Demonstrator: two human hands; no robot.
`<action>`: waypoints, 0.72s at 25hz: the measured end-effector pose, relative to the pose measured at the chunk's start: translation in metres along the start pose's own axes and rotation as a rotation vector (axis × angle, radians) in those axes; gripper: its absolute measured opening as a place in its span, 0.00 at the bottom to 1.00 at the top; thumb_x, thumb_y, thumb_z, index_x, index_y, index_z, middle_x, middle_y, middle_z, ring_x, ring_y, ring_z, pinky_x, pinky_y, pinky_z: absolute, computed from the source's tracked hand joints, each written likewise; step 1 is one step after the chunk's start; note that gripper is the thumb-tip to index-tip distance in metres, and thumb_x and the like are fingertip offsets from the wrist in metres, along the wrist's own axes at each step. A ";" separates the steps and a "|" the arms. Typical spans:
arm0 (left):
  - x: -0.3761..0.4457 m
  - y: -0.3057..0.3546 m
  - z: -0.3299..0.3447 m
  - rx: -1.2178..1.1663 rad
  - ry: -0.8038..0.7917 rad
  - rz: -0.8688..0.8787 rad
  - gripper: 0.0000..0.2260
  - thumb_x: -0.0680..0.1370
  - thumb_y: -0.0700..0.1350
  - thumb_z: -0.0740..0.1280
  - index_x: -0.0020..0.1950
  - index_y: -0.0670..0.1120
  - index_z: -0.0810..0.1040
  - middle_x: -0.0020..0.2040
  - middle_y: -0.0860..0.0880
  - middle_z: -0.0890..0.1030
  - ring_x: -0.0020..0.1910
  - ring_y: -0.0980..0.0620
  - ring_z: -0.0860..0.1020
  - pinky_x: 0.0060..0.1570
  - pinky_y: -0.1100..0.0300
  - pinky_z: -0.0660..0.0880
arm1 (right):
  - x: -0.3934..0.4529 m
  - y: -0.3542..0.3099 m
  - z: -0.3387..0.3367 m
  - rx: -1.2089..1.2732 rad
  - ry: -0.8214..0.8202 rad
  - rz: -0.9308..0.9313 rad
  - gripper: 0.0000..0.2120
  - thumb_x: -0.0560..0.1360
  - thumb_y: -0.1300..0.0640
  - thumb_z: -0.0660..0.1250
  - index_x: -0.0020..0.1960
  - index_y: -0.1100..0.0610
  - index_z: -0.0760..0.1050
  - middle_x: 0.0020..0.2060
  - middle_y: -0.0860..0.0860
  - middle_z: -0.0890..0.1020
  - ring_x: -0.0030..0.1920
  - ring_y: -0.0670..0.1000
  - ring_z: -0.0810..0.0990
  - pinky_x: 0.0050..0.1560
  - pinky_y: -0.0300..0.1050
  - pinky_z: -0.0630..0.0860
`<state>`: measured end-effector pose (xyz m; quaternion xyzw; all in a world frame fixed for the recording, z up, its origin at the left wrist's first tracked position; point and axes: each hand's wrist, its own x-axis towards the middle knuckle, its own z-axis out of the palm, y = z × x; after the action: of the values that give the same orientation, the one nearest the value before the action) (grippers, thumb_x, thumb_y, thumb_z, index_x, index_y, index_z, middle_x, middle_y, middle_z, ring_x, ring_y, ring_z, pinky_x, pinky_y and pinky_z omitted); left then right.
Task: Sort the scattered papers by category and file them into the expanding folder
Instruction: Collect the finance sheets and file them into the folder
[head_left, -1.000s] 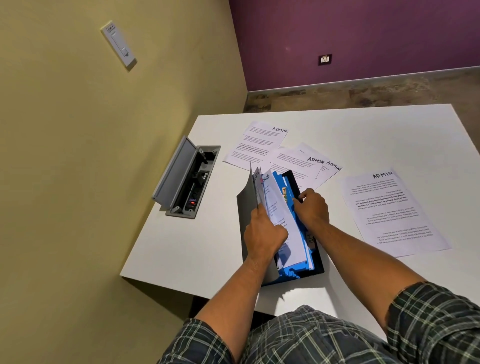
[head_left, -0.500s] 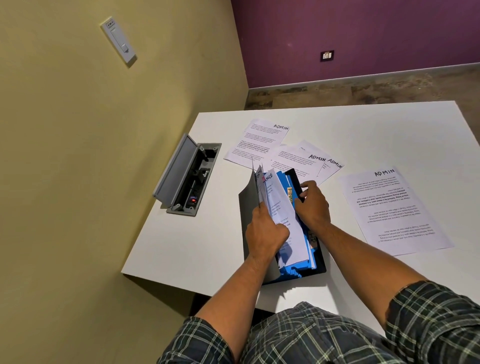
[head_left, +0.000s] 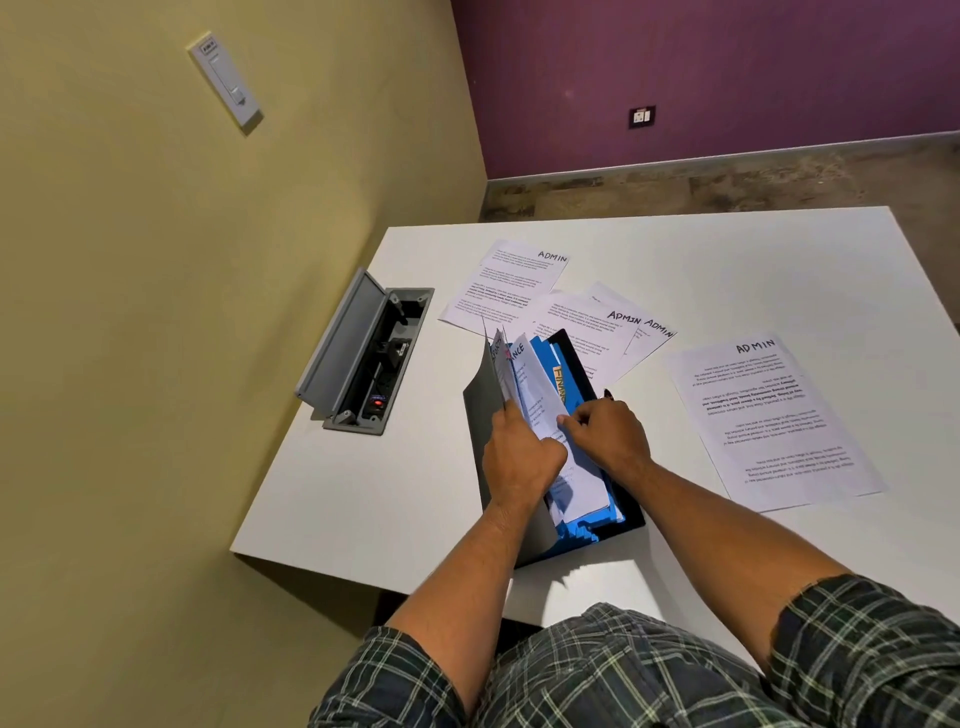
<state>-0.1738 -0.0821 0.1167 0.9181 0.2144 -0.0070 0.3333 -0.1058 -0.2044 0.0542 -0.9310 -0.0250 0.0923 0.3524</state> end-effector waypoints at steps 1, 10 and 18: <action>0.001 0.001 0.000 -0.009 0.003 -0.010 0.30 0.73 0.54 0.72 0.71 0.47 0.66 0.60 0.45 0.74 0.57 0.47 0.78 0.45 0.56 0.79 | 0.000 -0.002 0.001 0.028 -0.010 0.025 0.16 0.77 0.45 0.71 0.36 0.55 0.79 0.31 0.48 0.80 0.33 0.48 0.78 0.37 0.42 0.73; -0.001 0.002 0.004 -0.036 -0.029 -0.023 0.31 0.73 0.54 0.71 0.72 0.47 0.65 0.61 0.46 0.73 0.56 0.48 0.78 0.44 0.59 0.78 | 0.003 -0.013 0.003 0.151 -0.110 0.125 0.23 0.76 0.45 0.71 0.29 0.57 0.71 0.27 0.52 0.77 0.28 0.48 0.74 0.30 0.40 0.66; -0.012 0.004 0.007 0.001 -0.069 0.035 0.31 0.71 0.54 0.73 0.70 0.49 0.66 0.59 0.47 0.74 0.56 0.49 0.78 0.46 0.57 0.78 | 0.019 -0.018 -0.015 0.162 0.116 0.237 0.19 0.76 0.42 0.69 0.46 0.59 0.75 0.41 0.54 0.80 0.42 0.55 0.80 0.34 0.42 0.70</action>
<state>-0.1822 -0.0939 0.1156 0.9210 0.1869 -0.0329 0.3401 -0.0841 -0.1986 0.0747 -0.8997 0.1128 0.0812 0.4139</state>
